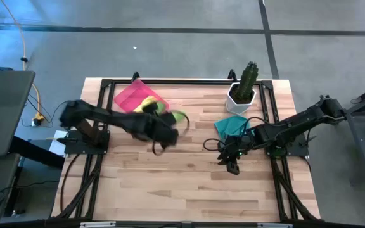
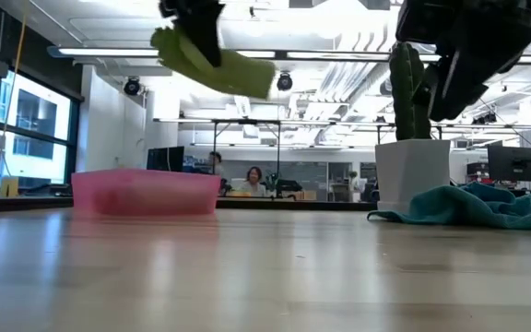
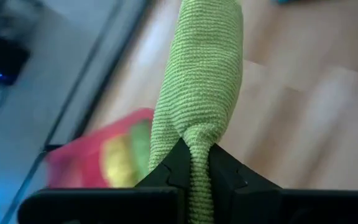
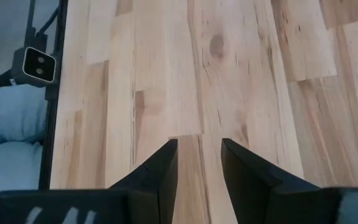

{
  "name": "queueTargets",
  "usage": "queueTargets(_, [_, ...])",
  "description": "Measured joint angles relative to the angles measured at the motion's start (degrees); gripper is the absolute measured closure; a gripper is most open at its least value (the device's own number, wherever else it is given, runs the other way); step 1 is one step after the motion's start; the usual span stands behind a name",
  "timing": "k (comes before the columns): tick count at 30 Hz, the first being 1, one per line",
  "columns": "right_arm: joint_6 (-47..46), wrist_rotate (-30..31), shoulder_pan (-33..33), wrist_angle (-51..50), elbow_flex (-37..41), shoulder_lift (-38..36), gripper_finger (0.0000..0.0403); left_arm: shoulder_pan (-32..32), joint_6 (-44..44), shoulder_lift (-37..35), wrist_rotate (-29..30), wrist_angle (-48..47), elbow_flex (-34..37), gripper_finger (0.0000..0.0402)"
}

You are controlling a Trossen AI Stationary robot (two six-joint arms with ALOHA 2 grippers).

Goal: Roll microfiber towels into tight, uniform cylinder then place into a basket
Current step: Put the rolled light green microfiber cloth into the pink bin

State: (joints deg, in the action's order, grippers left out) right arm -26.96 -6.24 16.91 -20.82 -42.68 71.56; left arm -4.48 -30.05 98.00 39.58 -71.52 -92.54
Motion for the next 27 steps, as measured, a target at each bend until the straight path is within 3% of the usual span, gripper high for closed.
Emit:
queueTargets(7, [-1.0,1.7,0.0,0.1,0.0,0.0,0.0289,11.9,0.3,-13.6,5.7,0.5,13.0,0.0387])
queueTargets(13, [-1.1,3.6,0.0,0.2,0.0,0.0,0.0289,24.3,3.1,-19.5,10.8,6.7,25.9,0.0387])
queueTargets(19, [-1.5,5.0,0.0,0.6,0.0,0.0,0.0289,35.1,8.3,-19.0,9.3,23.3,37.3,0.0387])
queueTargets(24, [-4.1,5.0,0.0,0.9,0.0,0.0,0.0289,41.0,14.1,-17.3,3.6,38.9,44.4,0.0387])
queueTargets(27, [-5.2,5.0,0.0,0.9,0.0,0.0,0.0289,43.2,15.5,-15.7,1.7,41.7,46.9,0.0387])
